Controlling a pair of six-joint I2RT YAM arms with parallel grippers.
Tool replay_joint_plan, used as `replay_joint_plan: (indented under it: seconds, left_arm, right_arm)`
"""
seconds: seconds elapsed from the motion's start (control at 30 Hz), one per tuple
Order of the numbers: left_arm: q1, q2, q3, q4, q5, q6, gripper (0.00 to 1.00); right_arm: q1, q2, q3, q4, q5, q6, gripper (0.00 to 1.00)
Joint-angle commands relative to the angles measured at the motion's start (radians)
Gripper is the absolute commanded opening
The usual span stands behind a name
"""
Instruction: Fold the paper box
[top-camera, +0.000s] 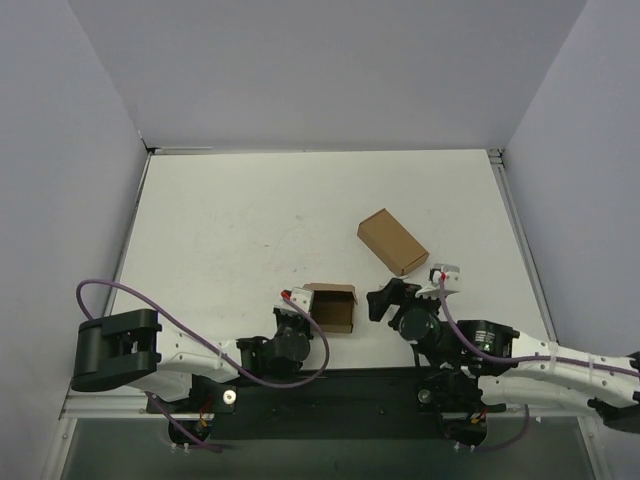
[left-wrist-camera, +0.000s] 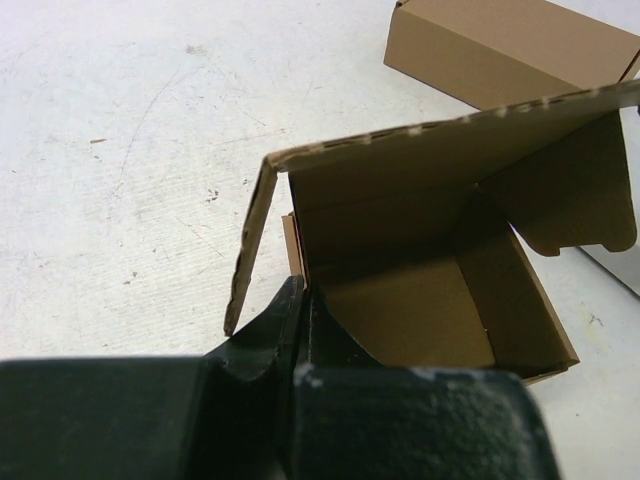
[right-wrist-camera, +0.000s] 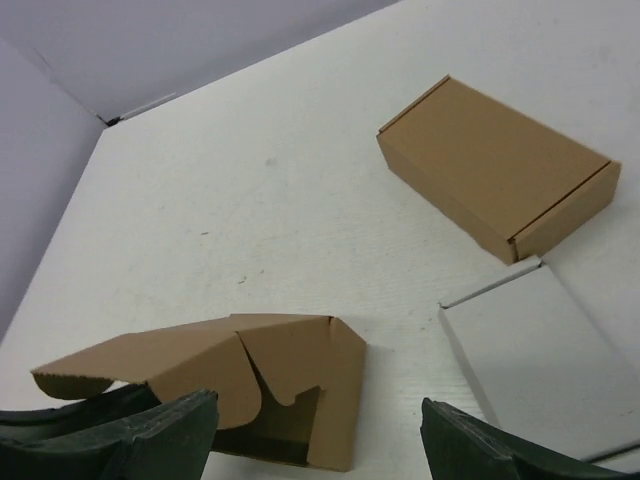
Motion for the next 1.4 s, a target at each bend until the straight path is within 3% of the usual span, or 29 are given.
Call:
replay_joint_plan:
  seconds: [0.0,0.13,0.33,0.83,1.17,1.37]
  left_arm:
    - [-0.012,-0.005,-0.015,-0.077,0.009,-0.007,0.00]
    - [-0.015,-0.006,-0.018,-0.080,0.006,-0.010,0.00]
    - [-0.018,-0.008,-0.018,-0.083,0.008,-0.020,0.00]
    - [-0.028,-0.003,-0.015,-0.066,0.025,-0.019,0.00]
    - [-0.035,0.001,-0.014,-0.056,0.038,-0.019,0.00]
    - [-0.033,-0.019,-0.021,-0.083,0.028,-0.034,0.00]
  right_arm:
    - [-0.273,0.004,0.001,0.225,-0.561,-0.153,0.83]
    - [-0.427,0.107,-0.006,0.367,-0.787,-0.115,0.83]
    - [-0.533,0.187,-0.080,0.598,-0.840,0.008,0.81]
    - [-0.562,0.378,-0.189,0.928,-0.970,0.195,0.76]
    - [-0.558,0.409,-0.188,1.002,-0.967,0.235,0.74]
    - [-0.551,0.373,-0.204,0.901,-0.891,0.166,0.71]
